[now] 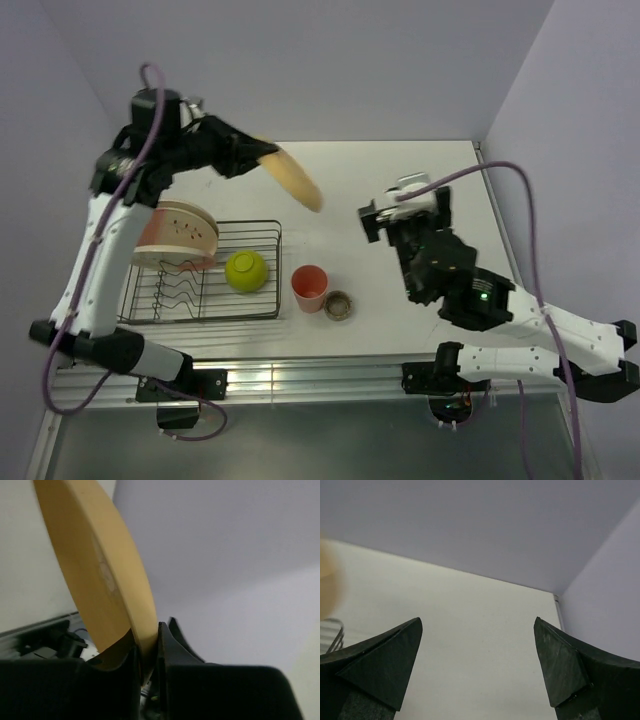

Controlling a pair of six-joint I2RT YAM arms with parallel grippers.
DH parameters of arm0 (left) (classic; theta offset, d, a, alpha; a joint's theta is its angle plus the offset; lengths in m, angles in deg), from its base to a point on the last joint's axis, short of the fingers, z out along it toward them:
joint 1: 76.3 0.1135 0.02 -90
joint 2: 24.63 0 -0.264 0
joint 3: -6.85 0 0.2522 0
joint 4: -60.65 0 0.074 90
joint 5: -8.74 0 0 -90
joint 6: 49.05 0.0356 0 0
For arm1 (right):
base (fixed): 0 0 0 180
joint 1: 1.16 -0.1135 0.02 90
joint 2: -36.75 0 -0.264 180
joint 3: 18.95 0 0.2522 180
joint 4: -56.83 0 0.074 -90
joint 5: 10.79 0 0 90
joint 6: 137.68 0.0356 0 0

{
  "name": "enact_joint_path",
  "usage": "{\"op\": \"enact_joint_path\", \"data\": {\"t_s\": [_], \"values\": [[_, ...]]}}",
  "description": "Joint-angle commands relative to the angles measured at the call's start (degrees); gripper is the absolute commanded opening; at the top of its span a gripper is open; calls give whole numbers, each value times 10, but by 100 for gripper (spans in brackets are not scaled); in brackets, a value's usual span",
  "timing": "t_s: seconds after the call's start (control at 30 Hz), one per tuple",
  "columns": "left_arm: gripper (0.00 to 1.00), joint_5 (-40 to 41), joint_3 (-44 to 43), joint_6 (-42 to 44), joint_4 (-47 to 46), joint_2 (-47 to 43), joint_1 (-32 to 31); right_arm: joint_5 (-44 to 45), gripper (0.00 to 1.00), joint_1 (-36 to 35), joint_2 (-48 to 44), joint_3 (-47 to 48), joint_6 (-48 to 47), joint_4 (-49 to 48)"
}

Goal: Load the mixed dishes into the dish rack

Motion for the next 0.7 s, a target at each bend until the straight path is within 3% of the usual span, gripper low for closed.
{"op": "enact_joint_path", "data": {"t_s": [0.0, 0.13, 0.37, 0.5, 0.67], "values": [[0, 96, 88, 141, 131, -105, 87, 139, 100, 18, -67, 58, 6, -26], [0, 94, 180, 162, 183, -210, 143, 133, 100, 36, -57, 73, 54, 6], [0, 126, 221, 180, 249, -275, 190, 54, 100, 69, -4, 153, 298, 229], [0, 165, 203, 186, 301, -300, 190, 24, 100, 70, 18, 161, 336, 282], [0, 182, 282, 157, 296, -362, 190, -8, 100, 79, 8, 152, 344, 289]]}}
